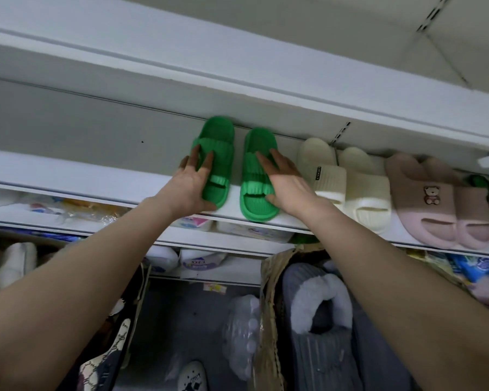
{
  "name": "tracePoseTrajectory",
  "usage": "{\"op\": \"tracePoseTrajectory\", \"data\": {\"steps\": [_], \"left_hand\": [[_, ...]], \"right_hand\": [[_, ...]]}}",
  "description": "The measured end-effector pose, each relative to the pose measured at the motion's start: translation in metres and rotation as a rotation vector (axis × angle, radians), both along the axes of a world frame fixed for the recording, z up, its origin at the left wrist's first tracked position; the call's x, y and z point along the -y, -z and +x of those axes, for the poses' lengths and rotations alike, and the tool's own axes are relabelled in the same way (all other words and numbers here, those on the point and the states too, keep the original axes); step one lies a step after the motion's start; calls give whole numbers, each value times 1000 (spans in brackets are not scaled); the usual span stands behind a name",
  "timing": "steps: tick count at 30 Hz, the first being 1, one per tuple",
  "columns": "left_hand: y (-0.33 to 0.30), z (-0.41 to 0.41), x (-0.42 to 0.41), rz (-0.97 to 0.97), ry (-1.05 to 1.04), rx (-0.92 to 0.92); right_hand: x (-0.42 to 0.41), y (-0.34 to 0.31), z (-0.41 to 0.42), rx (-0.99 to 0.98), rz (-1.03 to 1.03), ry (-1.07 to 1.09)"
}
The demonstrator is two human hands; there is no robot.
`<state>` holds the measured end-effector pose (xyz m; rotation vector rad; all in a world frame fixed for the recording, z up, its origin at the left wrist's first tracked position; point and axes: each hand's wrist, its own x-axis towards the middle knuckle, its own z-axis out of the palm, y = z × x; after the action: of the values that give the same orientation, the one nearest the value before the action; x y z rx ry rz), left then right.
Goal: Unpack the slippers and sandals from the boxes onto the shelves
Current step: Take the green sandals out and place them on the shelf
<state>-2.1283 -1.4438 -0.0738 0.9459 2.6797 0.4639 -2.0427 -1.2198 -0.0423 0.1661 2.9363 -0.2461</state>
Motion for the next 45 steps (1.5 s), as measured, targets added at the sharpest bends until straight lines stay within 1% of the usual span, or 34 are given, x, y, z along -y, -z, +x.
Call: {"op": "tracePoseTrajectory", "data": {"steps": [4, 8, 15, 21, 26, 30, 33, 37, 42, 45], "left_hand": [[-14, 10, 1, -22, 9, -60], [-42, 34, -5, 2, 47, -206], [-101, 121, -49, 34, 272, -444], [-153, 241, -127, 49, 443, -571], [-191, 355, -213, 147, 570, -633], [-207, 443, -288, 237, 754, -699], [-213, 502, -341, 317, 852, -709], [-212, 572, -406, 368, 964, -662], [-191, 631, -484, 438, 1044, -554], [-169, 655, -536, 434, 1092, -508]], "right_hand": [[0, -9, 11, -12, 43, -17], [-3, -30, 42, -111, 134, -64], [-35, -79, 143, -256, 285, -183], [-100, -125, 287, -280, 431, -159], [-171, -157, 431, -248, 516, -54], [-226, -173, 550, -220, 587, 19], [-261, -177, 625, -216, 612, 119], [-301, -175, 710, -226, 595, 270], [-353, -153, 787, -226, 544, 409], [-389, -130, 824, -205, 519, 472]]}}
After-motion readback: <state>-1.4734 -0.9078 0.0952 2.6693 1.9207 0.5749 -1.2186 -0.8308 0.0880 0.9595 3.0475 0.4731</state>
